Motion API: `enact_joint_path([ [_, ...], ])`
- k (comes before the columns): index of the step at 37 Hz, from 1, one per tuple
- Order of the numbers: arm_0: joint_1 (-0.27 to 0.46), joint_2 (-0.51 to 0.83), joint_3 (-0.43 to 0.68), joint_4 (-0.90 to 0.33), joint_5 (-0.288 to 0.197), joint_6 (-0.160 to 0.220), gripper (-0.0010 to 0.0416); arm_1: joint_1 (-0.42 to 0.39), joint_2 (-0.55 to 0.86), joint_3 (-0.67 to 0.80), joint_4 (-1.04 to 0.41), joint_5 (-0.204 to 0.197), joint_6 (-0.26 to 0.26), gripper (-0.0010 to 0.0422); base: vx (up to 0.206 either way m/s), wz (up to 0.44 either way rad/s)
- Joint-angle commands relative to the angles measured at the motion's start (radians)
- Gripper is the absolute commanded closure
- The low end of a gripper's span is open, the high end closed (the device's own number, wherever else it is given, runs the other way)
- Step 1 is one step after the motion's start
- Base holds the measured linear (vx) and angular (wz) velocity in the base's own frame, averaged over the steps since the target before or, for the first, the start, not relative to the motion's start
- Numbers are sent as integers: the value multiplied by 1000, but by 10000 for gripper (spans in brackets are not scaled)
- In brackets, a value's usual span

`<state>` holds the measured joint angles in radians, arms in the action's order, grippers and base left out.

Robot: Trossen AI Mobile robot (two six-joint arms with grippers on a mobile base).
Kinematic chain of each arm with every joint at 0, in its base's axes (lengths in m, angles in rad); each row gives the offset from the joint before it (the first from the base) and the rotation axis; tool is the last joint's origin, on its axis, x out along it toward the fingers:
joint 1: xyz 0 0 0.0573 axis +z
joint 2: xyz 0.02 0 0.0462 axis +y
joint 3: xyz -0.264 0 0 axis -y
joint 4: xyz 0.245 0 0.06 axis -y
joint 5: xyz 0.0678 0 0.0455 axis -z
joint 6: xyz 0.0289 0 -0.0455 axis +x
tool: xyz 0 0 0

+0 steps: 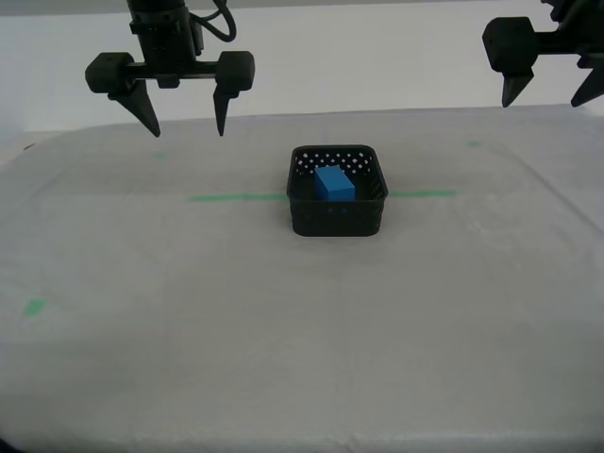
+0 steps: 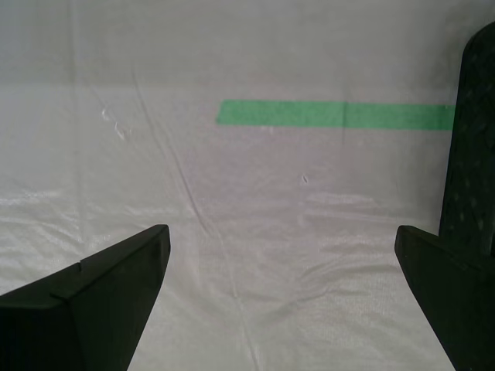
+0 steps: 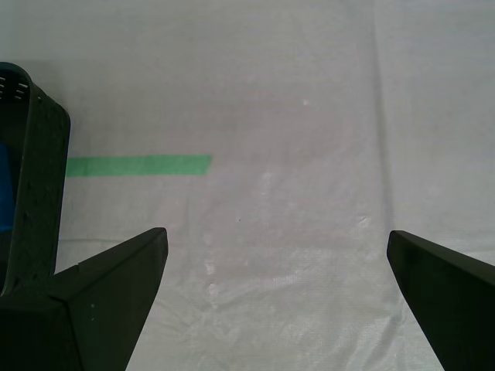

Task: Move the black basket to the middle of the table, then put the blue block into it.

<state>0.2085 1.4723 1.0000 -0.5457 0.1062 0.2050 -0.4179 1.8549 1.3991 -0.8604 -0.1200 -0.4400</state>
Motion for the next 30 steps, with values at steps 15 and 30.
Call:
enact_joint_path([
  [15, 1, 0, 1, 0, 3, 0, 7, 14, -113, -204, 211, -57, 3, 11, 0, 0],
  [30, 1, 0, 1, 0, 3, 0, 7, 26, -135, -240, 283, -100, 45, 11, 0, 0],
])
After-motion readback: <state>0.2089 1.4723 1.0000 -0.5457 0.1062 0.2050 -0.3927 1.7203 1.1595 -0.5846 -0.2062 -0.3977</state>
